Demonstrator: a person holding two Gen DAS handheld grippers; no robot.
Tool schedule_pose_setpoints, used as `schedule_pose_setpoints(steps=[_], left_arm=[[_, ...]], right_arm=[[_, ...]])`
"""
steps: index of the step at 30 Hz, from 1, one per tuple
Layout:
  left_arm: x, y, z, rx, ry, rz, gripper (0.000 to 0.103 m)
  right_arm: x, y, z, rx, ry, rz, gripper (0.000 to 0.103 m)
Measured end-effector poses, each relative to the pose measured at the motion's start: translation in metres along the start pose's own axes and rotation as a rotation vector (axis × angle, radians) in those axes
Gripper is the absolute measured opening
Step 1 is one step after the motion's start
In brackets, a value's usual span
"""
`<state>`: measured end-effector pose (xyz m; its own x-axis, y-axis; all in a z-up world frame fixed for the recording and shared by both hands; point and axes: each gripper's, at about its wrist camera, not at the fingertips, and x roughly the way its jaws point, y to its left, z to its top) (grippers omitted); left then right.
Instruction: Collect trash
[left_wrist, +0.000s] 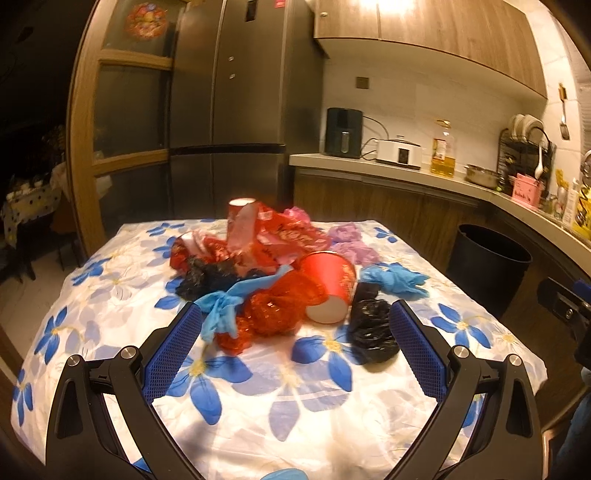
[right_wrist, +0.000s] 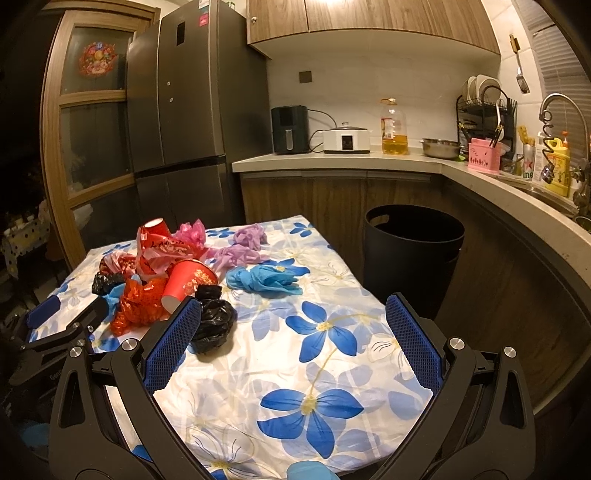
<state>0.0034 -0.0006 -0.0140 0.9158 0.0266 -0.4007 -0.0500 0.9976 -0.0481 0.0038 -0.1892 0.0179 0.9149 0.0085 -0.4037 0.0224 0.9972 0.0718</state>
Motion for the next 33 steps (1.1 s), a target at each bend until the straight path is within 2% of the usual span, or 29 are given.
schedule_pose_setpoints(steps=[6, 11, 14, 23, 29, 33], left_arm=[[0.009, 0.018, -0.009, -0.061, 0.001, 0.008, 0.098], [0.019, 0.024, -0.012, -0.073, 0.010, 0.030, 0.098], [0.025, 0.030, -0.011, -0.071, 0.007, 0.061, 0.098], [0.043, 0.041, -0.010, -0.066, 0.006, 0.064, 0.096], [0.056, 0.044, -0.011, -0.077, 0.038, 0.042, 0.092], [0.064, 0.039, -0.011, -0.086, 0.060, 0.002, 0.090]], right_arm=[[0.017, 0.006, -0.010, -0.016, -0.013, 0.043, 0.099], [0.050, 0.017, -0.023, -0.032, 0.020, 0.139, 0.099], [0.069, 0.031, -0.030, -0.067, 0.029, 0.183, 0.095], [0.127, 0.062, -0.042, -0.103, 0.121, 0.255, 0.071], [0.153, 0.069, -0.052, -0.104, 0.196, 0.289, 0.046], [0.155, 0.066, -0.053, -0.096, 0.205, 0.314, 0.031]])
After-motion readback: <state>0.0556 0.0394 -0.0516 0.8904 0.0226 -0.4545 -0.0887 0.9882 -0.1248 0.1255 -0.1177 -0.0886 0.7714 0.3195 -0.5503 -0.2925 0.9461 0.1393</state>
